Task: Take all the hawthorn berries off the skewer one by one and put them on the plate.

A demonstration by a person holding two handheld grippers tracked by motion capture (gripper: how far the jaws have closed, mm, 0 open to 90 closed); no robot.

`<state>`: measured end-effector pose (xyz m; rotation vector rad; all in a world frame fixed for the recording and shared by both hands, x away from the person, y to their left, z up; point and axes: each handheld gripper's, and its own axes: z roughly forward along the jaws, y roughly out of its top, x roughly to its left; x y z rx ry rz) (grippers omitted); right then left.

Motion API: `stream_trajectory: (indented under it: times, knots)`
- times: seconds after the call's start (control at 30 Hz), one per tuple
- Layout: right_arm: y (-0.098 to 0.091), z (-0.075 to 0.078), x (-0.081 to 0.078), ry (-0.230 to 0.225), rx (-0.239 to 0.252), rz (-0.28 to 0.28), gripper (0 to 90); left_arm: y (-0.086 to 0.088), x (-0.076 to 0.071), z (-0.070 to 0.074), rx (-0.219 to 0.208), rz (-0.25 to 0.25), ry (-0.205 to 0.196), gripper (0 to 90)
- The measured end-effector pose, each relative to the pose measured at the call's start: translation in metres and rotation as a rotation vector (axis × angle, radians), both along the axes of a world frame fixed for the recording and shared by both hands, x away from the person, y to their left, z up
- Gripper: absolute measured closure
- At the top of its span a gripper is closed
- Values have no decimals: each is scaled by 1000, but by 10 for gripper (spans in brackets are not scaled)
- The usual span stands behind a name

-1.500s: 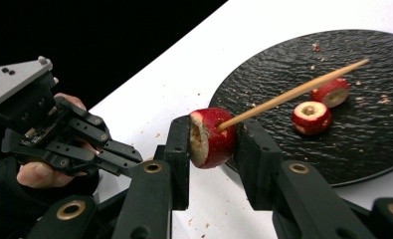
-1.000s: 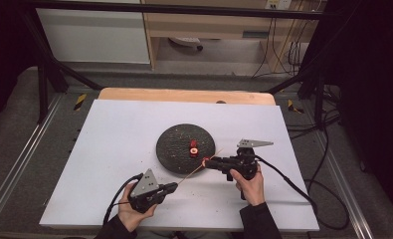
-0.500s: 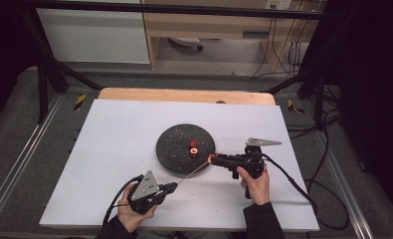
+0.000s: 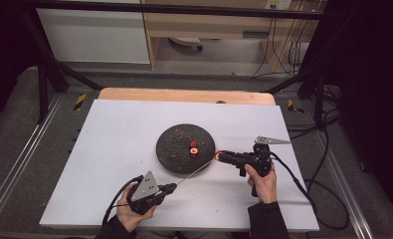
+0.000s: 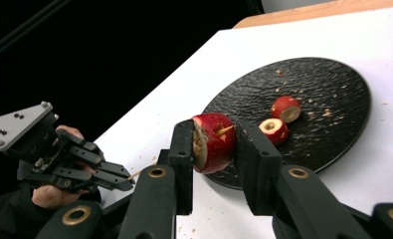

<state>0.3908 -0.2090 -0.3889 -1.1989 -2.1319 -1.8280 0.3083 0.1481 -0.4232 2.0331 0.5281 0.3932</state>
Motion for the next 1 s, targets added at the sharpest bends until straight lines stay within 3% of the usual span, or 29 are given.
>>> stream_trajectory:
  times: [0.1, 0.23, 0.4, 0.5, 1.0]
  knots:
    - [-7, 1, 0, -12, -9, -41, 714, 2, 0, -2, 9, 3, 6, 887]
    - [-21, 1, -1, -10, 16, -84, 714, 4, 2, -3, 8, 11, 11, 886]
    - [-31, 1, -1, -21, -27, -140, 714, 9, 4, -2, 4, 31, 19, 886]
    - [-31, 0, 0, -25, -52, -146, 714, 11, 6, 0, -3, 43, 23, 885]
    - [12, 2, 6, -49, -139, -107, 711, 37, 24, 3, -54, 190, 61, 884]
